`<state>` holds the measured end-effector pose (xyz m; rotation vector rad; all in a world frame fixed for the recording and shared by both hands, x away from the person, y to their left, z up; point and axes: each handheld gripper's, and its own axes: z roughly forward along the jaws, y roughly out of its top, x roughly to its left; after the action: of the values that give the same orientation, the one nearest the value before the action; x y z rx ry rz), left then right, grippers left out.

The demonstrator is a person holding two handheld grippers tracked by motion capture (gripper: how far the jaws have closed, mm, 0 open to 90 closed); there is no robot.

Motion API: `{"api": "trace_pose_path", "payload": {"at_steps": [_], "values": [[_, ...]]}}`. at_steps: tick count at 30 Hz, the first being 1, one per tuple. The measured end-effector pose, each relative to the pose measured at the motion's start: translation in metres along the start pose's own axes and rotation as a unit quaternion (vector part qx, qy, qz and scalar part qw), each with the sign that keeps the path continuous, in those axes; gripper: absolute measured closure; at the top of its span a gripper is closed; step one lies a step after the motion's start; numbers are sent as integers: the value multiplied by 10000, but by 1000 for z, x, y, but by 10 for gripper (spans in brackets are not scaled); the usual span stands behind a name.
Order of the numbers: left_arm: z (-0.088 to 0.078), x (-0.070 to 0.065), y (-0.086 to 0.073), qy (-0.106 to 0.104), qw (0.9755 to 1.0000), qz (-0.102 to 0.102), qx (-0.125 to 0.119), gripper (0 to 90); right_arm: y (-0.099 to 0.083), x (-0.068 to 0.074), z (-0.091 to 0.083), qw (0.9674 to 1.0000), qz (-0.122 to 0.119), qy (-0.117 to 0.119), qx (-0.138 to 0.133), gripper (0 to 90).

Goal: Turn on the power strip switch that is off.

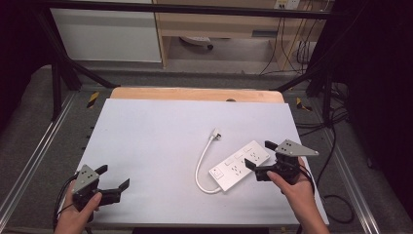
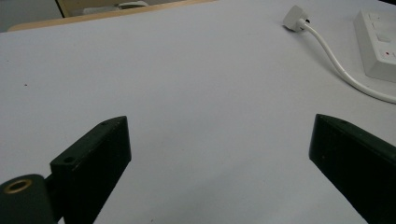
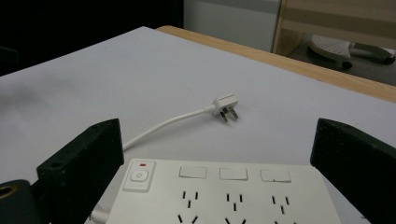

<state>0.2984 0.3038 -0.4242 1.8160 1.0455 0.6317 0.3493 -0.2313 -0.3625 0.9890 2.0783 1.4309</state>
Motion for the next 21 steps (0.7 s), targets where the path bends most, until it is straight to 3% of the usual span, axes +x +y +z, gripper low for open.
{"api": "trace_pose_path", "payload": {"at_steps": [21], "values": [[0, 0, 0, -4, 10000, 11, 3, 58, 5, 12, 23, 9996, -67, 211, 197, 50]]}}
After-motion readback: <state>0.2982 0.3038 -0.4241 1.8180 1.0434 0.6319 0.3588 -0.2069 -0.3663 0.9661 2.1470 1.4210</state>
